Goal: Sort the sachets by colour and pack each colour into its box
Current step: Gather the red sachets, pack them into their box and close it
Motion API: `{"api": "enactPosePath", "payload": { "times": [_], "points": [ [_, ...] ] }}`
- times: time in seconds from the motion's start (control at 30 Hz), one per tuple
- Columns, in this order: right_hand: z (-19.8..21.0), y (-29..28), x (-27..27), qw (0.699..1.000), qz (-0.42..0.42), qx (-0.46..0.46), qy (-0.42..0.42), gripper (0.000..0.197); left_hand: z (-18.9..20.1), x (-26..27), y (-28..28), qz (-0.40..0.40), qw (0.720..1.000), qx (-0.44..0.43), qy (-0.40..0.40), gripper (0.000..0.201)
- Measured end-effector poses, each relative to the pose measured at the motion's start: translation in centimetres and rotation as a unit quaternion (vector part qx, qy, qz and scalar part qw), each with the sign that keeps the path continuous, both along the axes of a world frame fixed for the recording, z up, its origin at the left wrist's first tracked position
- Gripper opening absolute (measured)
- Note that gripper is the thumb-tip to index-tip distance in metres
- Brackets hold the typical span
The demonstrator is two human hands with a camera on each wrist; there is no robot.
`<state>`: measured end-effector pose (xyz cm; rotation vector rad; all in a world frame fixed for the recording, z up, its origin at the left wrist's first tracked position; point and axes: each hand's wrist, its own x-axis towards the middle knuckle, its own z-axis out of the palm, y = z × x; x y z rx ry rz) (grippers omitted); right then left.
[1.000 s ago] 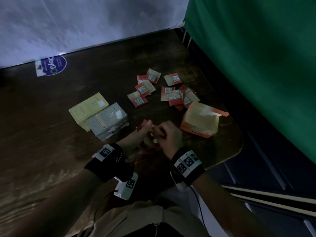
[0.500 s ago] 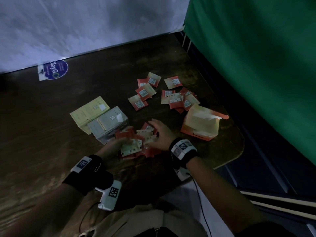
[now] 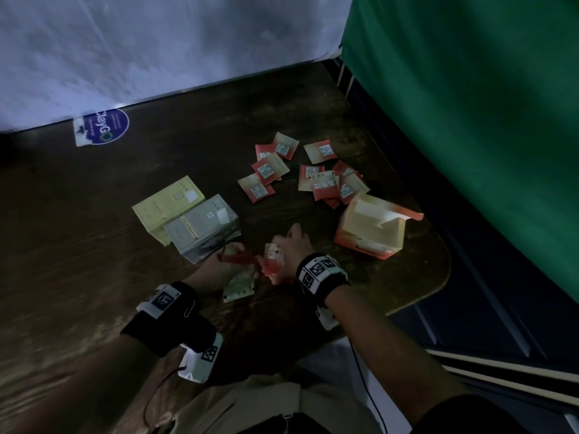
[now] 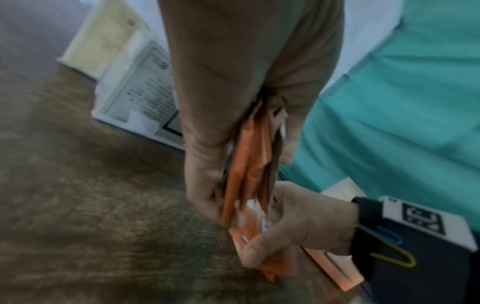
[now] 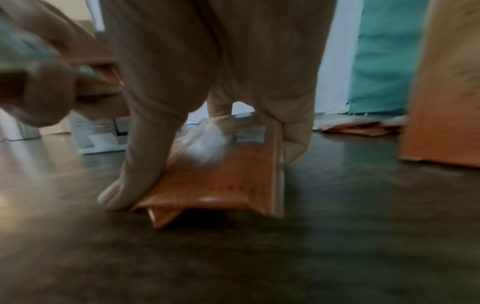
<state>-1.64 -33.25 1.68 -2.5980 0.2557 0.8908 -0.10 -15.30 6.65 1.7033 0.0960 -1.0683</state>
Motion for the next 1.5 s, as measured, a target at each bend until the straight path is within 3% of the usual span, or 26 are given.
{"api": "enactPosePath", "payload": {
  "times": [0.07,0.13,0.23,0.4,0.47,0.57,0.6,0.7,0.77,0.83,0.93,1.03,1.13,1.27,1.33,1.4,1.5],
  "points": [
    [0.2,-0.6,-0.4,1.000,-0.012,0.017,-0.015,0.069,-0.8,0.4,-0.1,0.012,1.000,0.020,-0.008,0.017],
    [0.6,-1.4,-0.9,0.999,-0.031,0.036,-0.022,0.064,-1.2,0.7,-0.3,0.042,0.999,0.006,0.017,0.034],
    [1.4,-2.8,-1.9,0.981,-0.142,0.118,-0.053,0.048,-1.6,0.9,-1.0,0.074,0.997,-0.023,0.018,0.051],
    [2.5,-4.1,-4.1,0.888,-0.299,0.329,-0.116,0.042,-0.9,1.0,-2.8,0.121,0.989,-0.053,0.065,0.054],
    [2.9,-4.3,-4.7,0.856,-0.315,0.396,-0.104,0.033,-0.4,1.1,-3.2,0.093,0.990,-0.063,0.083,0.043],
    [3.4,-4.2,-5.2,0.831,-0.312,0.453,-0.086,0.029,0.0,0.8,-4.0,0.030,0.989,-0.073,0.124,0.041],
    [3.6,-4.0,-5.2,0.830,-0.307,0.458,-0.087,0.032,0.3,0.6,-4.1,0.004,0.989,-0.078,0.127,0.039],
    [3.6,-3.6,-5.1,0.863,-0.265,0.415,-0.111,0.044,-0.1,0.8,-4.1,-0.073,0.983,-0.098,0.136,0.072],
    [3.6,-3.5,-5.0,0.892,-0.240,0.358,-0.133,0.050,-0.6,1.0,-3.9,-0.080,0.982,-0.115,0.129,0.067],
    [3.3,-3.6,-5.1,0.907,-0.231,0.306,-0.172,0.042,-0.9,1.1,-3.8,-0.088,0.981,-0.118,0.128,0.055],
    [3.5,-4.3,-5.5,0.887,-0.271,0.297,-0.228,0.025,-0.3,1.1,-3.5,-0.084,0.987,-0.103,0.093,0.035],
    [3.9,-5.3,-5.8,0.881,-0.281,0.308,-0.225,0.019,0.8,1.0,-3.5,-0.007,0.993,-0.077,0.092,0.018],
    [4.6,-5.8,-5.9,0.898,-0.222,0.334,-0.180,0.024,1.3,0.9,-3.7,0.040,0.992,-0.062,0.098,0.019],
    [4.9,-4.6,-5.2,0.936,-0.145,0.269,-0.177,0.025,1.6,0.6,-4.1,0.059,0.978,-0.114,0.165,0.022],
    [4.7,-3.8,-4.7,0.936,-0.167,0.244,-0.191,0.024,1.8,0.1,-4.5,0.034,0.972,-0.138,0.186,0.020],
    [4.8,-3.2,-4.3,0.933,-0.200,0.219,-0.205,0.028,1.3,0.2,-4.7,0.000,0.982,-0.113,0.155,0.033],
    [5.1,-3.3,-4.2,0.914,-0.260,0.213,-0.227,0.030,1.5,0.4,-5.1,0.012,0.977,-0.107,0.181,0.043]
  ]
}}
